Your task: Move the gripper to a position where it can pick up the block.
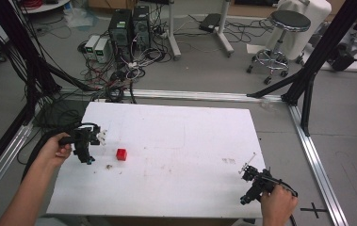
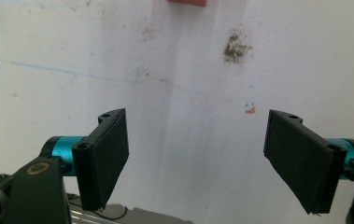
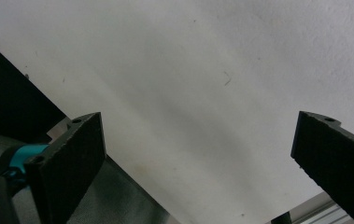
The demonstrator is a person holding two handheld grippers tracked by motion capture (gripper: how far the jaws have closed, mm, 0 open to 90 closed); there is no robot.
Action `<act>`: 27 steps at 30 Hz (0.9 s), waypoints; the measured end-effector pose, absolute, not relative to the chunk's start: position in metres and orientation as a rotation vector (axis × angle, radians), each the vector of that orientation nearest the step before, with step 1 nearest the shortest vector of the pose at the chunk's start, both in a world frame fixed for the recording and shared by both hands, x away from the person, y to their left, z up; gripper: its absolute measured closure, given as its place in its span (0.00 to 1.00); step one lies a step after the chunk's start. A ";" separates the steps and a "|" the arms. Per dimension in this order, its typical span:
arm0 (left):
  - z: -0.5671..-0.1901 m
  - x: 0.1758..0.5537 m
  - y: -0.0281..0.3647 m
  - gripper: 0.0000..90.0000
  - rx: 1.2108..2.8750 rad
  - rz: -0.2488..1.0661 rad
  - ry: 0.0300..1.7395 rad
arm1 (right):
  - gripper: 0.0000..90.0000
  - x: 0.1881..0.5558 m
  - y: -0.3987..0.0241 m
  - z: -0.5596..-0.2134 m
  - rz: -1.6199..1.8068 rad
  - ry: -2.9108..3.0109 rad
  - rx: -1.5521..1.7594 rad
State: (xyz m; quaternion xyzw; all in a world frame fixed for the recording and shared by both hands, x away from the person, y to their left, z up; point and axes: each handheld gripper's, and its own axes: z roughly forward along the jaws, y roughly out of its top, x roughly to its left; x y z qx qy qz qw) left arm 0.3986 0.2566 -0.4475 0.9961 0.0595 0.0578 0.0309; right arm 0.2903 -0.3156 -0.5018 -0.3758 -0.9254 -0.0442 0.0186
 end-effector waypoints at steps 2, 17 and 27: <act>-0.447 0.402 0.253 0.25 3.063 0.180 0.176 | 0.03 0.290 -0.317 -0.502 -0.143 -2.870 -1.168; -0.450 0.422 0.217 0.25 3.051 0.131 0.053 | 0.03 0.290 -0.317 -0.499 -0.159 -2.872 -1.168; -0.462 0.430 0.199 0.25 3.065 0.074 -0.005 | 0.03 0.291 -0.316 -0.501 -0.151 -2.875 -1.158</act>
